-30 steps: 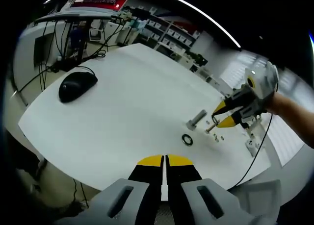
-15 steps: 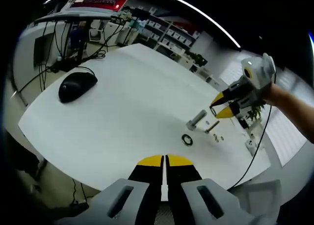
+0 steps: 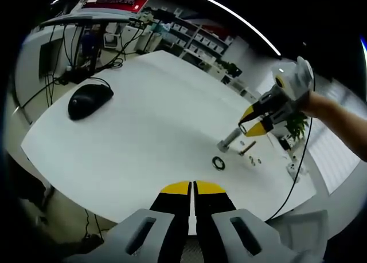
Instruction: Place the washer onto the threaded stud by aligning its center hole with the stud, sliding it down to the base, and recovering from edge contact or off-axis alignment until the washer reaches the visible bottom stop.
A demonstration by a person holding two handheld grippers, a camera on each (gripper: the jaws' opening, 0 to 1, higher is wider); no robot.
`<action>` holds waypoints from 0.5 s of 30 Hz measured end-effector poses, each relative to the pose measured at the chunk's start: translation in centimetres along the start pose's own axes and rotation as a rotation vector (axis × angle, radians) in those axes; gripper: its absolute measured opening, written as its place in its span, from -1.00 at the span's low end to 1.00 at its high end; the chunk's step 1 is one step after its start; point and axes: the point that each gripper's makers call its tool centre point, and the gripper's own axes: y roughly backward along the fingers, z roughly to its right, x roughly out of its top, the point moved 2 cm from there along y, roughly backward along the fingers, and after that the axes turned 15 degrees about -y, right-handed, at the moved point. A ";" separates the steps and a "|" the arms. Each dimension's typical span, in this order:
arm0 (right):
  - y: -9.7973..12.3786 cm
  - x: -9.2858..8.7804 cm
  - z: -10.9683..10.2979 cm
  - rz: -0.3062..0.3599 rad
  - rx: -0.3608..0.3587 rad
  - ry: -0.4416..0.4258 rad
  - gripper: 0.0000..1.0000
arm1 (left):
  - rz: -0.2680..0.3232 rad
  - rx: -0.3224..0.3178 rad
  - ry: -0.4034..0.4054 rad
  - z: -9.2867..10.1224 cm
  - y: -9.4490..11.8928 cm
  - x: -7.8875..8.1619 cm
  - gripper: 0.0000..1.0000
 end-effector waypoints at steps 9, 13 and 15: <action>-0.7 -0.1 -0.2 -0.032 0.020 0.023 -0.53 | 0.011 -0.001 0.002 -0.1 -0.1 0.2 -1.00; -1.3 -0.2 0.0 -0.043 0.032 0.025 -0.53 | 0.013 -0.001 0.005 -0.1 -0.1 0.2 -1.00; -1.7 -0.3 0.1 -0.053 0.037 0.029 -0.53 | 0.013 -0.001 0.004 -0.1 -0.1 0.2 -1.00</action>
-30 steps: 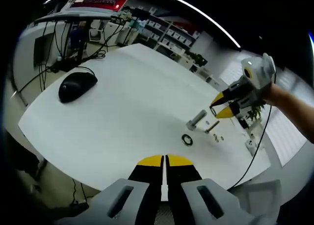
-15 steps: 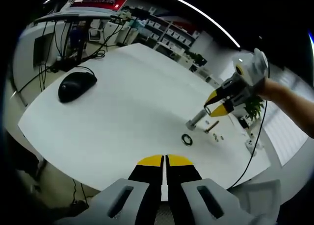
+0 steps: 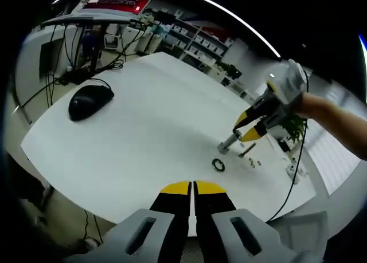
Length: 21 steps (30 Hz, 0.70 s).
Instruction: Place the washer onto the threaded stud by aligning its center hole with the stud, sliding it down to the base, and recovering from edge contact or off-axis alignment until the washer reaches the visible bottom stop.
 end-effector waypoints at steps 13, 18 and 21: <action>-1.9 -0.3 0.0 -0.025 0.025 -0.003 -0.53 | 0.009 0.002 -0.003 -0.1 0.0 0.1 -1.00; -2.5 -0.4 -0.2 -0.034 0.034 -0.013 -0.53 | 0.005 0.006 -0.013 -0.2 0.0 0.1 -1.00; -3.0 -0.6 0.0 -0.040 0.035 -0.018 -0.53 | 0.004 0.007 -0.013 -0.2 0.1 0.0 -1.00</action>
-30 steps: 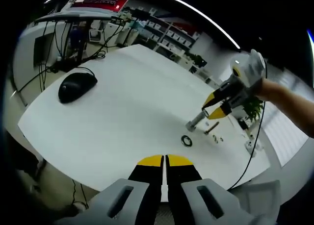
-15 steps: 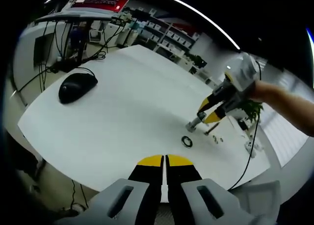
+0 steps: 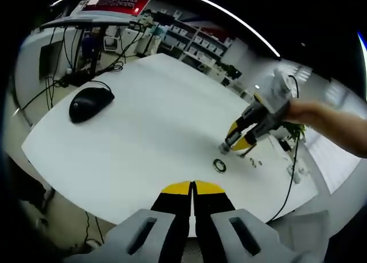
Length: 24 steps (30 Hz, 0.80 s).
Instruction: Place the washer onto the threaded stud by aligning its center hole with the stud, sliding it down to the base, and recovering from edge contact or off-axis alignment until the washer reaches the visible bottom stop.
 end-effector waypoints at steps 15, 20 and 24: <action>-1.1 -0.7 -0.2 -0.009 -0.018 0.004 -0.48 | 0.008 -0.001 0.002 0.0 0.0 0.1 -1.00; -0.3 -0.4 -0.7 0.050 0.006 -0.046 -0.38 | 0.008 -0.001 0.003 0.0 0.0 0.1 -1.00; 0.3 -0.4 -1.0 0.084 0.004 -0.083 -0.27 | 0.006 -0.001 0.002 0.1 0.0 0.1 -1.00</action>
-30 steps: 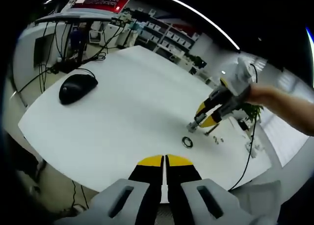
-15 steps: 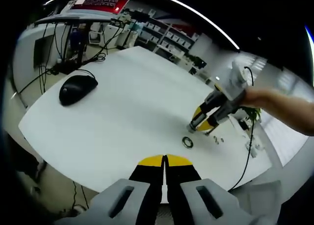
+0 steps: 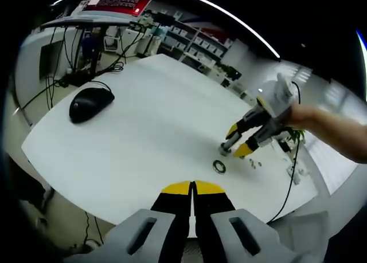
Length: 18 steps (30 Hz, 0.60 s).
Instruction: Place the washer onto the threaded stud by aligning its center hole with the stud, sliding it down to the base, and recovering from edge contact or off-axis alignment until the washer reaches the visible bottom stop.
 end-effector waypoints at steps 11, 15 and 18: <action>2.9 1.1 -0.3 0.105 -0.042 -0.026 -0.20 | -0.001 0.000 0.004 0.0 0.0 0.0 -1.00; 3.7 1.8 -1.2 0.136 -0.032 -0.016 -0.20 | -0.001 0.000 0.006 -0.1 -0.1 0.0 -1.00; 3.8 2.2 -1.8 0.146 -0.025 -0.003 -0.17 | 0.000 -0.001 0.007 -0.1 -0.1 0.0 -1.00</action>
